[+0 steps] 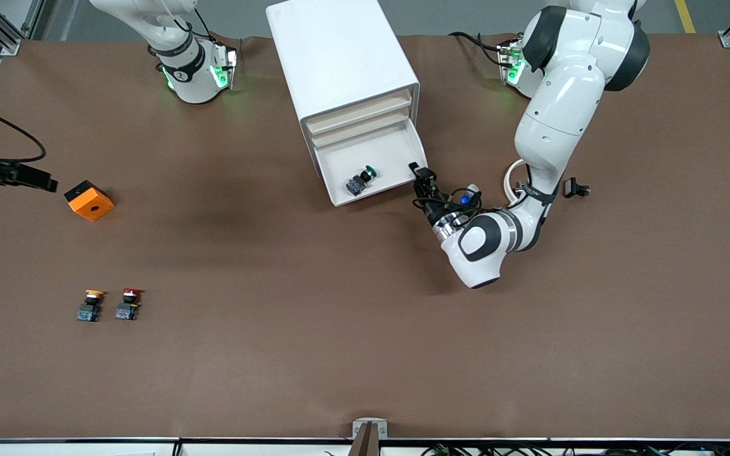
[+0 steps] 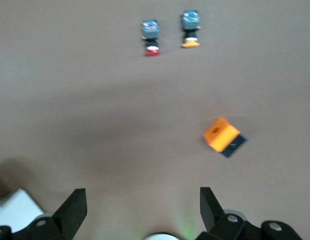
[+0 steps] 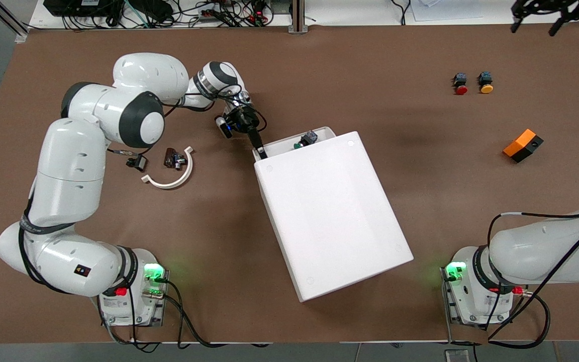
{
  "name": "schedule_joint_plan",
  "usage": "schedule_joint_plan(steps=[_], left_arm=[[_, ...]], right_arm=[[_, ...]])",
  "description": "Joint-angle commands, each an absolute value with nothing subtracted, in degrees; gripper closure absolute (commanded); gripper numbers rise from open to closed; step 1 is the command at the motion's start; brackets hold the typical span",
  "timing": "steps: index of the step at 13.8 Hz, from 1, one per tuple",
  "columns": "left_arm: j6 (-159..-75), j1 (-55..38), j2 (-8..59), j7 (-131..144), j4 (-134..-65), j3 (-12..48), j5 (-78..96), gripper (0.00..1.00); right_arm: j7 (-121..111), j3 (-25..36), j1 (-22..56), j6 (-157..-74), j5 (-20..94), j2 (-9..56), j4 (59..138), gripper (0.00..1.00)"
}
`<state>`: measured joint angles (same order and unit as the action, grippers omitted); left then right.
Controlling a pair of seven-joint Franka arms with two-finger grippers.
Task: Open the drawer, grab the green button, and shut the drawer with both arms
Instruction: 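Reach the right gripper into the open drawer and grasp the green button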
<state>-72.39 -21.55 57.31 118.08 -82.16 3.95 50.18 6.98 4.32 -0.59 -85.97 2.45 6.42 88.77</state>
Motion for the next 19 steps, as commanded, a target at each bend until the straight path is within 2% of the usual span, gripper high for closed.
schedule_joint_plan(steps=[1,2,3,4,6,7,9,14,19], left_arm=[[-72.3,-20.7,57.5,117.0,-80.9,4.4,53.3,0.93],[-72.3,-20.7,57.5,116.9,-80.9,4.4,53.1,0.93],[-72.3,-20.7,57.5,116.9,-80.9,4.3,52.9,0.82],[-72.6,-20.7,57.5,116.9,-80.9,4.3,52.8,0.64],[-73.6,-20.6,57.4,116.9,-80.9,4.2,52.7,0.11],[-73.8,-20.3,57.2,116.9,-80.9,4.2,52.7,0.00],[-74.3,-19.6,56.9,116.6,-80.4,4.1,52.6,0.00],[-74.4,-19.7,55.6,109.0,-76.9,-1.0,52.6,0.00],[-74.4,-20.0,50.6,82.8,-76.6,-3.0,47.9,0.00]], right_arm=[[22.9,4.4,7.2,-88.7,4.7,7.8,87.5,0.00],[28.5,4.4,10.5,-89.5,4.7,8.3,87.5,0.00],[33.1,4.4,13.8,-90.2,4.7,9.3,87.5,0.00],[39.0,4.3,18.0,-90.9,4.8,10.5,87.5,0.00],[49.8,4.4,26.7,-95.2,5.3,13.2,87.5,0.00],[55.4,4.4,29.5,-98.3,5.4,14.7,87.5,0.00],[64.2,4.4,34.6,-104.2,5.2,17.4,87.4,0.00],[71.3,4.4,39.2,-107.2,5.4,19.7,87.9,0.00],[81.9,4.4,43.3,-114.5,5.4,21.4,93.0,0.00]])
